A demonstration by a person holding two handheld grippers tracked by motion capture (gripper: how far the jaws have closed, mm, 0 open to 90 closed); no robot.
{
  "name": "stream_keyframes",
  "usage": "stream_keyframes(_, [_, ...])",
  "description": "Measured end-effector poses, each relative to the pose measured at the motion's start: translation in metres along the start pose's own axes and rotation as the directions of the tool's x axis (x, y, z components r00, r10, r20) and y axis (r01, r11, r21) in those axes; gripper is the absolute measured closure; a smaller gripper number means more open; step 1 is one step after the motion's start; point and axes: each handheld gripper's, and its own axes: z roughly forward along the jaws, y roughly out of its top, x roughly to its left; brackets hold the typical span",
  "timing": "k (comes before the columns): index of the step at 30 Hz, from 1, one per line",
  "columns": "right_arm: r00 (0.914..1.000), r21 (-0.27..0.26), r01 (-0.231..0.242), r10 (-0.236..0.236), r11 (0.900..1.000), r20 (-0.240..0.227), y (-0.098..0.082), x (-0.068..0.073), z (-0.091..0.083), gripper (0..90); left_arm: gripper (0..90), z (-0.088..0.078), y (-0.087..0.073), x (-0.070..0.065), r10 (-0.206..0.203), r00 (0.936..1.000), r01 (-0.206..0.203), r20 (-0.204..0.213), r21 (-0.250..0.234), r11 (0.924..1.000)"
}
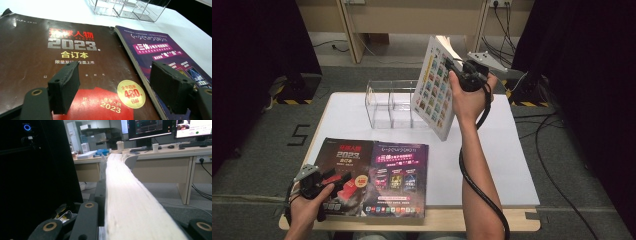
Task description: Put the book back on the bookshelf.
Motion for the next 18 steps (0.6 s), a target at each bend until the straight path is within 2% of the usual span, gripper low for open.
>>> stream_keyframes(12, [1.0000,0.000,0.006,-0.006,1.000,-0.006,-0.003,0.000,-0.002,74.2,23.3,0.001,0.000,-0.001,0.003,1.0000,-0.003,0.002,0.001,1.0000])
stream_keyframes(18, [0.9995,0.002,0.026,-0.026,1.000,-0.019,-0.009,0.014,0.007,74.2,23.3,0.001,0.000,-0.001,0.001,1.0000,-0.001,0.003,0.002,1.0000])
